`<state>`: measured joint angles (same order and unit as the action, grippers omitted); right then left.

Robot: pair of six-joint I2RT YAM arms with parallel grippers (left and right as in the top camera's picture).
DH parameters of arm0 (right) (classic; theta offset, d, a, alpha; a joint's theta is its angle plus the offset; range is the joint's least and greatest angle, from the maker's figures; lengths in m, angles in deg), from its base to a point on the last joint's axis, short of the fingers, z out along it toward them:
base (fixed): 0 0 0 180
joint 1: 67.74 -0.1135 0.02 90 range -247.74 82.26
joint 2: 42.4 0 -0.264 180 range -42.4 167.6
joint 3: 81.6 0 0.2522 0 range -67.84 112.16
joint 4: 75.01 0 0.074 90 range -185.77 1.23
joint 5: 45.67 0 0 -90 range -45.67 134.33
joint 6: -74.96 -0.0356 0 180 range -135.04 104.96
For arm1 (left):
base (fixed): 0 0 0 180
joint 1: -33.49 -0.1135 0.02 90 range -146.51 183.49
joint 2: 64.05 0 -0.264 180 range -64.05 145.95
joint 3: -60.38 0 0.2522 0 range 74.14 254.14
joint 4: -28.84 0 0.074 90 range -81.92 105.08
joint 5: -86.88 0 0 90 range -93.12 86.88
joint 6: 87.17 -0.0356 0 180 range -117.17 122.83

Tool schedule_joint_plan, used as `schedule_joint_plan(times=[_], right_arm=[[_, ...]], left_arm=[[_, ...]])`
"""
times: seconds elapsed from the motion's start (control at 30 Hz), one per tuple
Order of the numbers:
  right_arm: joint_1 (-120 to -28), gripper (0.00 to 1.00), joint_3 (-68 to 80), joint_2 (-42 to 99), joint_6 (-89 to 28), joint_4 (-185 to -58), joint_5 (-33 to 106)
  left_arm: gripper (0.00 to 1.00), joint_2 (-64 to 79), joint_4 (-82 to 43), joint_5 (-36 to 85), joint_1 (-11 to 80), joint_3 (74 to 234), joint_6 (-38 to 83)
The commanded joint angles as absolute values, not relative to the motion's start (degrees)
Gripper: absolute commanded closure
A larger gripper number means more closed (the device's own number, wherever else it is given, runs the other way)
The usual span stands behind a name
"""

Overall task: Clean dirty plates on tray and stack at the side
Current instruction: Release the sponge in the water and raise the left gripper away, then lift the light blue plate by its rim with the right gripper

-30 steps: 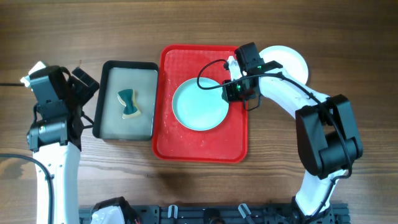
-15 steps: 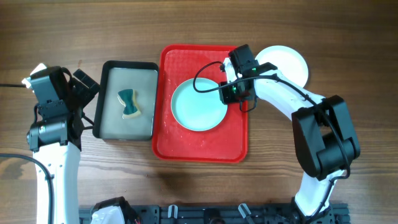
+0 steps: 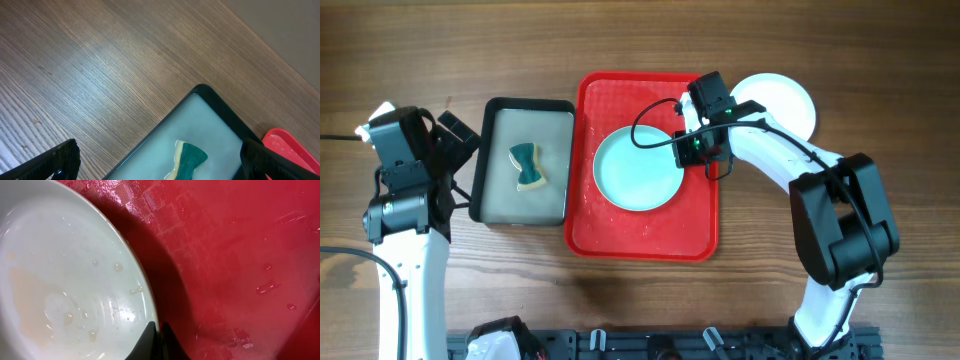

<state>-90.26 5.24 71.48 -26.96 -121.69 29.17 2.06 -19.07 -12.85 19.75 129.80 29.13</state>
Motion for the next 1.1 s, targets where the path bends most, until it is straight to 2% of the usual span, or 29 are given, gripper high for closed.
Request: schedule_joint_plan(times=[0.0,0.47,0.73,0.9,1.07], right_arm=[[-90.39,0.96,4.78,72.51,-27.18,-121.37,29.33],[-90.35,0.96,7.47,72.07,-27.18,-122.22,29.39],[-90.41,0.96,12.49,63.4,-28.19,-123.4,32.54],[-93.74,0.96,13.48,63.35,-32.23,-114.85,32.63],[-103.83,0.96,13.48,64.2,-34.79,-100.62,46.68]], left_arm=[[0.0,2.17,-19.05,-12.99,19.45,130.13,29.92],[0.0,2.17,-19.05,-12.96,19.45,130.13,29.92],[0.0,2.17,-19.05,-12.99,19.45,130.13,29.92],[0.0,2.17,-19.05,-12.99,19.45,130.13,29.92],[0.0,2.17,-19.05,-12.99,19.45,130.13,29.9]])
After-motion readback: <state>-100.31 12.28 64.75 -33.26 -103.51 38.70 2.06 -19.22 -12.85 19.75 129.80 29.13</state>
